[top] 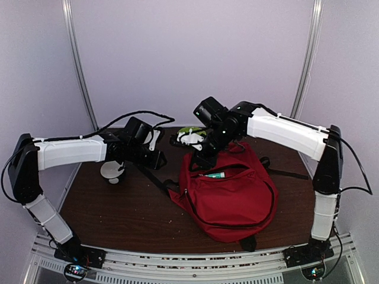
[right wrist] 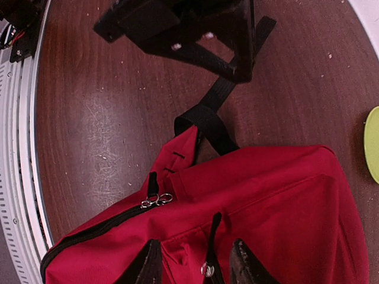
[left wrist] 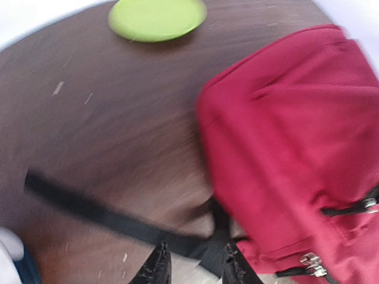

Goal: Pack the student bag
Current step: Pick up the lower front pocket of the student bag, then hold the lower front pocket of the student bag.

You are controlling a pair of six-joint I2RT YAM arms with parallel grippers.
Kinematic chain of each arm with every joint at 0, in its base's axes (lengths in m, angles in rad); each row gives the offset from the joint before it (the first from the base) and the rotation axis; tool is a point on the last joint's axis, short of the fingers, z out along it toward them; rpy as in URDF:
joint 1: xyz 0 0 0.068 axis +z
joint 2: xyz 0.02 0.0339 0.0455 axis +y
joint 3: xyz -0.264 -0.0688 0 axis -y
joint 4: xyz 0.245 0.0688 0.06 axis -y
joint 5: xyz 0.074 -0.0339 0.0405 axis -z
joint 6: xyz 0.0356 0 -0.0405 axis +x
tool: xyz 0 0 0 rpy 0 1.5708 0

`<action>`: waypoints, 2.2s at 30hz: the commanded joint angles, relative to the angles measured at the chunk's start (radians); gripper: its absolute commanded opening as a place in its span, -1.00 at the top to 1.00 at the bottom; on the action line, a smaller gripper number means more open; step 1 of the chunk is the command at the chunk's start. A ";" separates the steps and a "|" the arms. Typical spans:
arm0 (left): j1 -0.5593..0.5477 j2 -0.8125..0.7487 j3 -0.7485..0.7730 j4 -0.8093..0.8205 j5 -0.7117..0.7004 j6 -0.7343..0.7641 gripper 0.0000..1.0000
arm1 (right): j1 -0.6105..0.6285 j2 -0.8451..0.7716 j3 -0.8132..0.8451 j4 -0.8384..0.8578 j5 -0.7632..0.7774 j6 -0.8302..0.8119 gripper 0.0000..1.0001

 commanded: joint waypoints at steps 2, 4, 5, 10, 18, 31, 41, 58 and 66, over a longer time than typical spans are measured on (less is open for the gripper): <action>0.046 -0.075 -0.124 -0.003 -0.073 -0.209 0.34 | 0.028 0.118 0.135 -0.172 0.083 0.041 0.20; 0.051 -0.085 -0.143 0.017 -0.062 -0.216 0.33 | 0.032 0.148 0.158 -0.187 0.117 0.044 0.20; 0.052 -0.082 -0.144 0.019 -0.057 -0.216 0.33 | 0.033 0.161 0.165 -0.193 0.137 0.045 0.20; 0.051 -0.076 -0.145 0.031 -0.013 -0.212 0.35 | 0.034 0.196 0.167 -0.189 0.213 0.049 0.22; 0.051 -0.085 -0.160 0.062 0.021 -0.210 0.37 | 0.034 0.232 0.208 -0.176 0.267 0.051 0.23; 0.051 -0.099 -0.167 0.065 0.036 -0.192 0.39 | 0.042 0.320 0.317 -0.293 0.293 0.057 0.24; 0.051 -0.101 -0.166 0.065 0.043 -0.190 0.40 | 0.057 0.295 0.294 -0.301 0.361 0.076 0.67; -0.146 -0.154 -0.233 0.439 0.039 0.063 0.40 | -0.039 -0.021 0.069 -0.096 -0.036 0.162 1.00; -0.253 -0.119 -0.304 0.819 0.002 0.189 0.36 | -0.190 -0.126 -0.212 0.235 -0.385 0.341 1.00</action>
